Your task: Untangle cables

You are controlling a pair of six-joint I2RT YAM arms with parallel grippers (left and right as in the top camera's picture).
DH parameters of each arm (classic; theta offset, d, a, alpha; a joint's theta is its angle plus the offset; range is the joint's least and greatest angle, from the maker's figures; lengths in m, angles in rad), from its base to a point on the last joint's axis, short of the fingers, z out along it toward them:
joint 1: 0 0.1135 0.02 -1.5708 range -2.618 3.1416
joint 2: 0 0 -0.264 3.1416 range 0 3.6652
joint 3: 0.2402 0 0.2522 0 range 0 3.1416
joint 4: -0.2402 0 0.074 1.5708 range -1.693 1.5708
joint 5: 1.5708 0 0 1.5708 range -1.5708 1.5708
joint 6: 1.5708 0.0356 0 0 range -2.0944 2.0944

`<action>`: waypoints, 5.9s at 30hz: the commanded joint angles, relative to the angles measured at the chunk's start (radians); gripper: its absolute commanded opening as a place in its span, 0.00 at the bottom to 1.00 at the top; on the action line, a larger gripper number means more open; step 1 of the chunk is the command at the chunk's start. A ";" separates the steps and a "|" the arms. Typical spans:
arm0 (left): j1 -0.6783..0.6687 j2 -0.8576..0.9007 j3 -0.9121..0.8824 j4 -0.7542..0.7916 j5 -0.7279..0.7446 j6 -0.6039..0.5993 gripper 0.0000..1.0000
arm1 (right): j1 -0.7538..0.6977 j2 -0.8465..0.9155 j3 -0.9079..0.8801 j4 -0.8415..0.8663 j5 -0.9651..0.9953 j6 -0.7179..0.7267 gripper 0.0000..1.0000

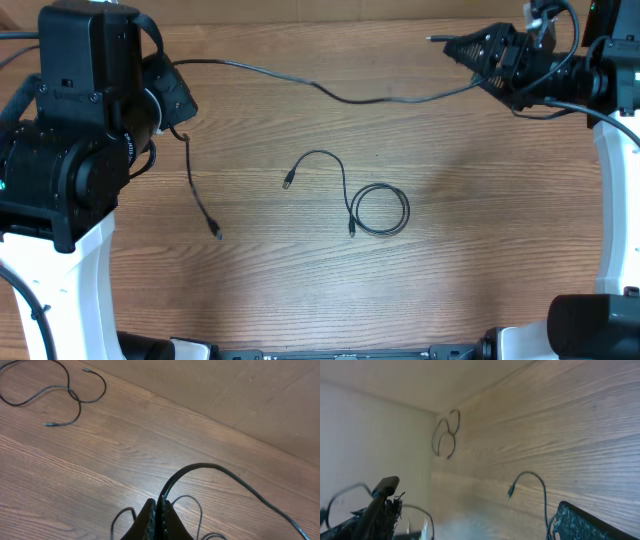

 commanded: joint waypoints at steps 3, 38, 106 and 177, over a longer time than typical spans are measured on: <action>0.012 -0.022 0.007 -0.002 -0.014 -0.004 0.04 | 0.002 0.001 0.008 -0.070 0.446 0.290 1.00; -0.150 0.362 0.006 0.024 0.602 0.560 1.00 | 0.003 0.002 0.008 -0.107 0.404 0.233 1.00; -0.245 0.966 0.023 0.226 0.539 0.380 0.04 | 0.003 0.002 0.008 -0.201 0.493 0.222 1.00; 0.554 0.399 0.112 0.000 0.438 0.354 0.04 | 0.003 0.002 0.008 -0.231 0.493 0.209 1.00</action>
